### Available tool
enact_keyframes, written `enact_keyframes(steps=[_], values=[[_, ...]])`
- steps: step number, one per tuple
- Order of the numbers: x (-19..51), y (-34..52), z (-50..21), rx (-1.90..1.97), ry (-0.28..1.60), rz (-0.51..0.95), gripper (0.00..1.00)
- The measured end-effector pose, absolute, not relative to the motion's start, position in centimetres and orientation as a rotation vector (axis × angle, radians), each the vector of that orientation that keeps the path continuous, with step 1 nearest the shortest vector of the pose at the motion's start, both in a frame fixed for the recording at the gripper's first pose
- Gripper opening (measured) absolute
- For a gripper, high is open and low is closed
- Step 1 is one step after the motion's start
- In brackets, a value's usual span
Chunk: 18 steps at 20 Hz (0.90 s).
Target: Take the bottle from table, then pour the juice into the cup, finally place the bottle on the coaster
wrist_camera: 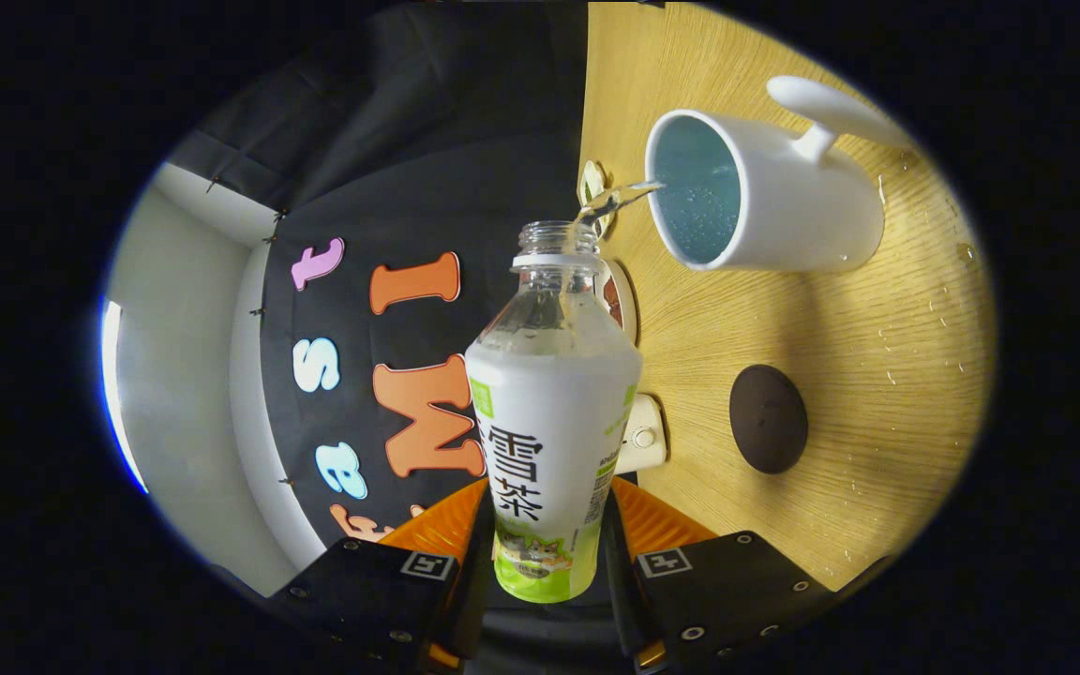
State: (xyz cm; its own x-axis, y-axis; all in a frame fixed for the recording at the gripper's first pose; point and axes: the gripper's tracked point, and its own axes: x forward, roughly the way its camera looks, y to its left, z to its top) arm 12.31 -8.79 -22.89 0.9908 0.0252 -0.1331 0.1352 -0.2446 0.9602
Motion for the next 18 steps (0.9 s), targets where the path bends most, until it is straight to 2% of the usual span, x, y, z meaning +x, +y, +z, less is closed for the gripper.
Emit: enact_keyframes(steps=[18], values=[[13.01, -9.59, -22.25, 1.91, 0.075, -0.121, 0.56]])
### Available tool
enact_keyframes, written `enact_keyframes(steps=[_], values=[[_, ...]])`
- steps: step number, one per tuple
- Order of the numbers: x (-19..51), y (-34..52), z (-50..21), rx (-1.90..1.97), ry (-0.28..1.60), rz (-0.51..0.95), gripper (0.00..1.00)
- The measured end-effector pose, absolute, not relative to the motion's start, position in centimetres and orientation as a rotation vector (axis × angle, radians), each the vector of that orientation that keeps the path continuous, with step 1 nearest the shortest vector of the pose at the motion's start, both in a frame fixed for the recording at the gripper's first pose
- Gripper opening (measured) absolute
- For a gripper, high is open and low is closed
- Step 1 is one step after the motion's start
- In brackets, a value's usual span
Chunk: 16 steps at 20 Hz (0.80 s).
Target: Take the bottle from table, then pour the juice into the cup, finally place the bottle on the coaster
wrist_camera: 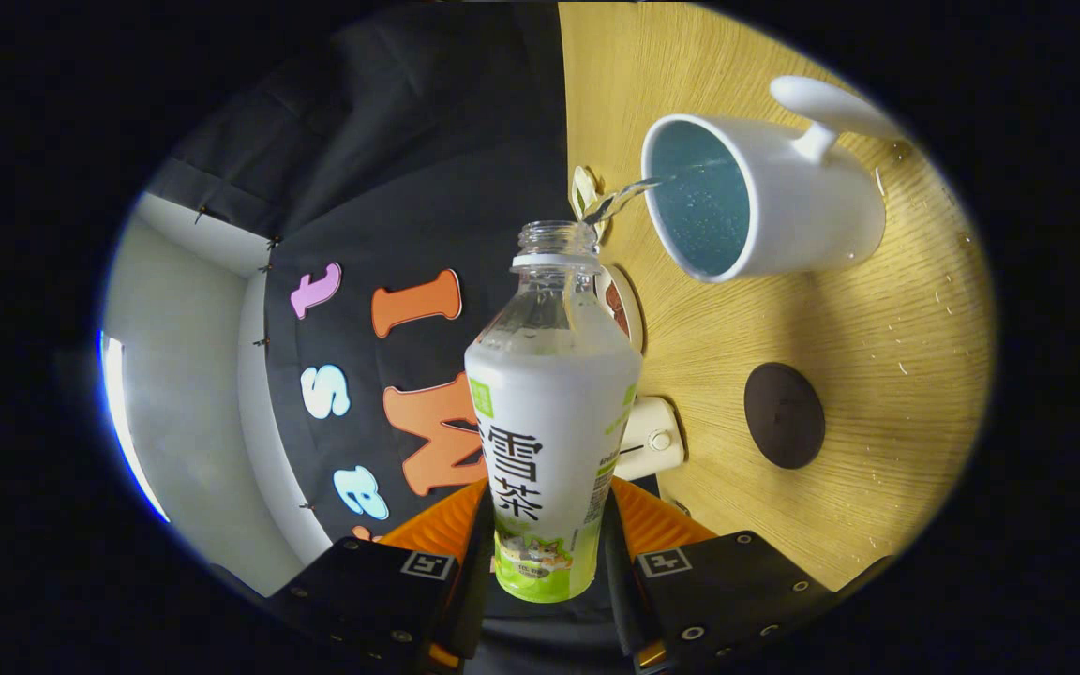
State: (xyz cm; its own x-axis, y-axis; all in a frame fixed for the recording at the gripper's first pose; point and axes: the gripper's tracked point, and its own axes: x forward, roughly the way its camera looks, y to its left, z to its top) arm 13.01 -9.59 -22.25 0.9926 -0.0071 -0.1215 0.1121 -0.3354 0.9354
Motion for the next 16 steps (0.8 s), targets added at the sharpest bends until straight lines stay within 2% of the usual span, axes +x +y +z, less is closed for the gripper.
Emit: enact_keyframes(steps=[16], values=[[13.6, -11.1, -21.4, 1.99, 0.063, -0.126, 0.56]])
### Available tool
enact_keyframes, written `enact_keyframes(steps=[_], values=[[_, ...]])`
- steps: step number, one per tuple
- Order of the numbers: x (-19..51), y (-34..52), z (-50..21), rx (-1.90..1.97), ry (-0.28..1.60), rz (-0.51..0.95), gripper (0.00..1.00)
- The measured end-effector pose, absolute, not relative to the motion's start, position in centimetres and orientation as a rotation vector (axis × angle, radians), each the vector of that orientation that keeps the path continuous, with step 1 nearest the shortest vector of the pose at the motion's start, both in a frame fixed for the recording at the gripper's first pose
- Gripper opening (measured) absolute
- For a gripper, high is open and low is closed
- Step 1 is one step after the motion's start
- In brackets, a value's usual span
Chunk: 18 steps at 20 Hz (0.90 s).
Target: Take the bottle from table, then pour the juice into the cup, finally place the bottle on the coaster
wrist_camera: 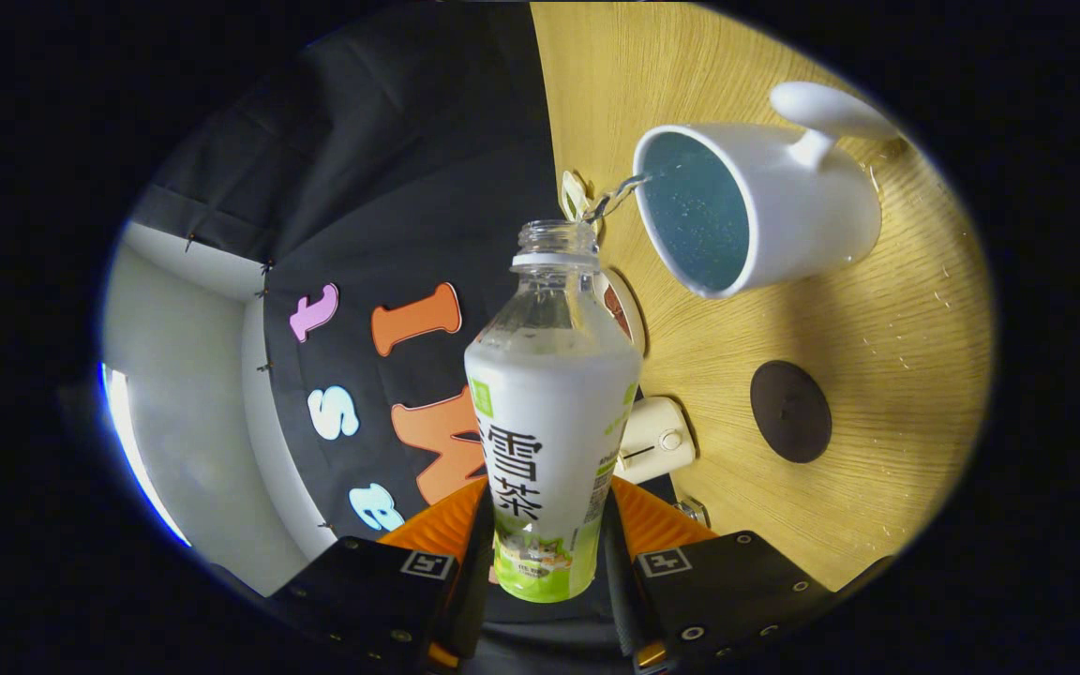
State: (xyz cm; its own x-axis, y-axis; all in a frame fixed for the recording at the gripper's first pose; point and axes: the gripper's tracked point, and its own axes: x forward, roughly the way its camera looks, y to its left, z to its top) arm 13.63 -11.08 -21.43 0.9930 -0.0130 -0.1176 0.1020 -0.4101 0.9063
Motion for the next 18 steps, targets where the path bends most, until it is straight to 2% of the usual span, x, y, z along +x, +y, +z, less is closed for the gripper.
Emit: enact_keyframes(steps=[18], values=[[13.15, -12.08, -20.58, 2.118, 0.093, -0.148, 0.56]])
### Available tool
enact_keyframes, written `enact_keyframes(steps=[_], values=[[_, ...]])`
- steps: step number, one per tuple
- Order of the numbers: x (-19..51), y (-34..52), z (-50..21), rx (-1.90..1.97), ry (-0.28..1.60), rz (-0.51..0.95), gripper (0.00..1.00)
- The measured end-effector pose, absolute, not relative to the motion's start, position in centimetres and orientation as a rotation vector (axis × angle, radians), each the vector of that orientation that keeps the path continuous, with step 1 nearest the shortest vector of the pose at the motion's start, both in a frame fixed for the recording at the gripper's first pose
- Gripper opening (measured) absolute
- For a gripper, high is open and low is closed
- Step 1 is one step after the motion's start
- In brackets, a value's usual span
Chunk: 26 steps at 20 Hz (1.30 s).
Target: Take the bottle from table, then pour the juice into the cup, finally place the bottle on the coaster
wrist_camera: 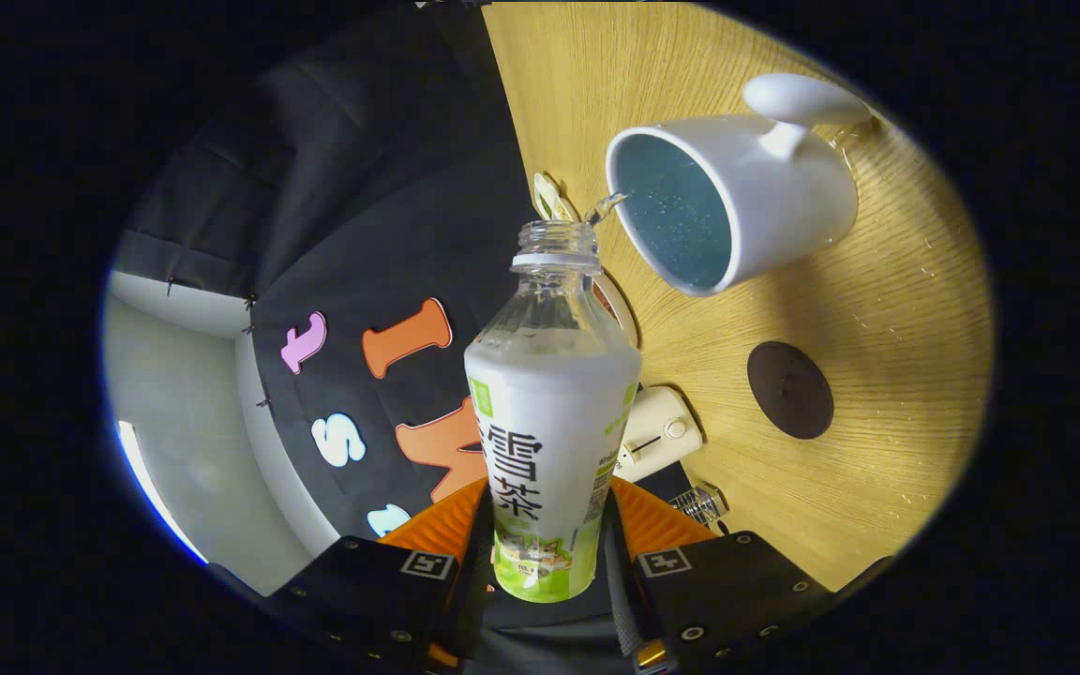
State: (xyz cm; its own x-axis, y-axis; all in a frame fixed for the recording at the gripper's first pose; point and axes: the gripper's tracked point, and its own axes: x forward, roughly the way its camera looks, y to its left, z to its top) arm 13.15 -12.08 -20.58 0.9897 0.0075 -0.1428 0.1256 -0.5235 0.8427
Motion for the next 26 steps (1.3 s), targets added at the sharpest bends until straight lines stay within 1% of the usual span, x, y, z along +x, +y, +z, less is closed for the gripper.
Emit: enact_keyframes(steps=[17, 26], values=[[13.5, -12.9, -19.0, 2.281, 0.115, -0.14, 0.56], [13.4, -13.9, -18.6, 2.339, 0.088, -0.153, 0.56]])
